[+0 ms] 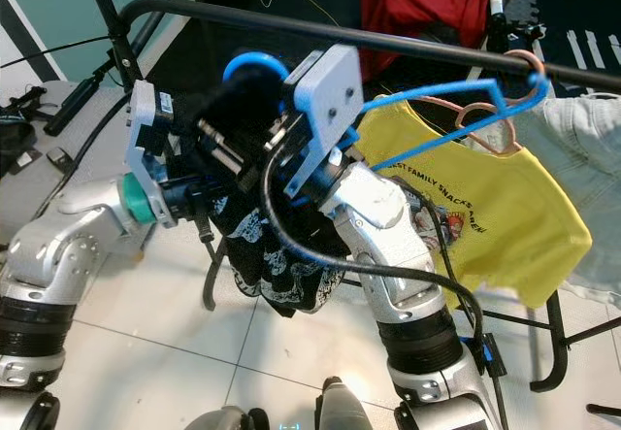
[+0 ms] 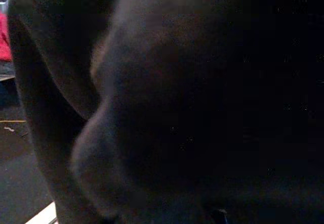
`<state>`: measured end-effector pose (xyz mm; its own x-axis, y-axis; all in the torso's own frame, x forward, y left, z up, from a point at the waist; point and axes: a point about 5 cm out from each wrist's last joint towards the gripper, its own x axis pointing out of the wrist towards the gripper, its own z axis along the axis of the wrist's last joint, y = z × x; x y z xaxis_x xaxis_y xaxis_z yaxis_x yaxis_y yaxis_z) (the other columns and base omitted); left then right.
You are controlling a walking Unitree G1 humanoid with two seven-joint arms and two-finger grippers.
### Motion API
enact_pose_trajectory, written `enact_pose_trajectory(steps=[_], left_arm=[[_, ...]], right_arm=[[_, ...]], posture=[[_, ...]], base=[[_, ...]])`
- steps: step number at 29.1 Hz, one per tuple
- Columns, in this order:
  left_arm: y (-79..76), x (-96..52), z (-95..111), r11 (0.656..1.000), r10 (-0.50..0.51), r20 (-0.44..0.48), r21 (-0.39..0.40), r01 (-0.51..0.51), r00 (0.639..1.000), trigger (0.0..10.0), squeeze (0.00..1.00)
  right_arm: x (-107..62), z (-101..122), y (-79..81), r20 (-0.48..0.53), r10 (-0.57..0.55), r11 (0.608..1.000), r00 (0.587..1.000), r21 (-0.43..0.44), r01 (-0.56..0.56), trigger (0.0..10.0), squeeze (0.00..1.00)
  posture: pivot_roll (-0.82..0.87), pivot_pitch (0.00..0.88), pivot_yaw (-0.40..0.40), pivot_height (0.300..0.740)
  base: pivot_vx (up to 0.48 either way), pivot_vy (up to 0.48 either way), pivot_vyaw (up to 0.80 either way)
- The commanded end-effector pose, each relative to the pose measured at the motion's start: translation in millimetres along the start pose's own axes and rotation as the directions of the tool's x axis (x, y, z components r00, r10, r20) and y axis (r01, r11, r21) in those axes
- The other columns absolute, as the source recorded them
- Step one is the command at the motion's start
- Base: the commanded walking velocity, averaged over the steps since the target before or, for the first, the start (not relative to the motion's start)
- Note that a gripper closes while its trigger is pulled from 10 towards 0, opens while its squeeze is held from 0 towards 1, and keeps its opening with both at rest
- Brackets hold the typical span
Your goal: Hang hanger
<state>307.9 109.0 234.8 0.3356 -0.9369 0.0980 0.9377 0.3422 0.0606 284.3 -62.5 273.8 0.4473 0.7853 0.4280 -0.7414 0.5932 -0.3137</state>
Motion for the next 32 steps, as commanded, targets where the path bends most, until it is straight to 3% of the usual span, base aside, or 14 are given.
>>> enact_pose_trajectory(steps=[1,8,9,10,19,32], left_arm=[[-0.4,-4.8,4,1.000,0.009,0.008,0.017,-0.009,1.000,0.0,0.00],[4.9,-12.8,7,0.999,0.042,-0.004,0.035,-0.042,0.999,0.0,0.00],[6.4,-14.7,8,0.998,0.048,-0.006,0.038,-0.048,0.999,0.0,0.00],[8.2,-16.0,8,0.998,0.057,-0.007,0.040,-0.057,0.998,0.0,0.00],[18.7,-18.9,15,0.993,0.106,0.008,0.050,-0.107,0.994,0.0,0.00],[26.6,-19.7,32,0.992,0.107,0.057,0.059,-0.110,0.993,0.0,0.00]], right_arm=[[-4.2,-2,4.6,-0.012,0.034,0.999,0.999,-0.015,-0.034,10.0,1.00],[-21.2,-5,-1.5,-0.104,0.069,0.995,0.992,-0.070,-0.077,10.0,1.00],[-26.2,-5,-3.4,-0.134,0.077,0.991,0.988,-0.100,-0.091,10.0,0.56],[-31.7,-5,-5.3,-0.165,0.085,0.986,0.983,-0.128,-0.107,10.0,0.00],[-53.8,-5,-16.0,-0.250,0.040,0.981,0.968,-0.176,-0.086,10.0,0.00],[-72.7,-15,-13.6,-0.315,0.001,0.985,0.949,-0.163,-0.055,10.0,0.00]], posture=[[-0.11,0.072,0.062,0.740],[-0.11,0.077,0.062,0.740],[-0.12,0.078,0.063,0.740],[-0.12,0.080,0.065,0.740],[-0.14,0.085,0.074,0.740],[-0.14,0.083,0.087,0.740]], base=[[0.000,0.000,0.00],[0.000,0.000,0.00],[0.000,0.000,0.00],[0.000,0.000,0.00],[0.000,0.000,0.00],[0.000,0.000,0.00]])
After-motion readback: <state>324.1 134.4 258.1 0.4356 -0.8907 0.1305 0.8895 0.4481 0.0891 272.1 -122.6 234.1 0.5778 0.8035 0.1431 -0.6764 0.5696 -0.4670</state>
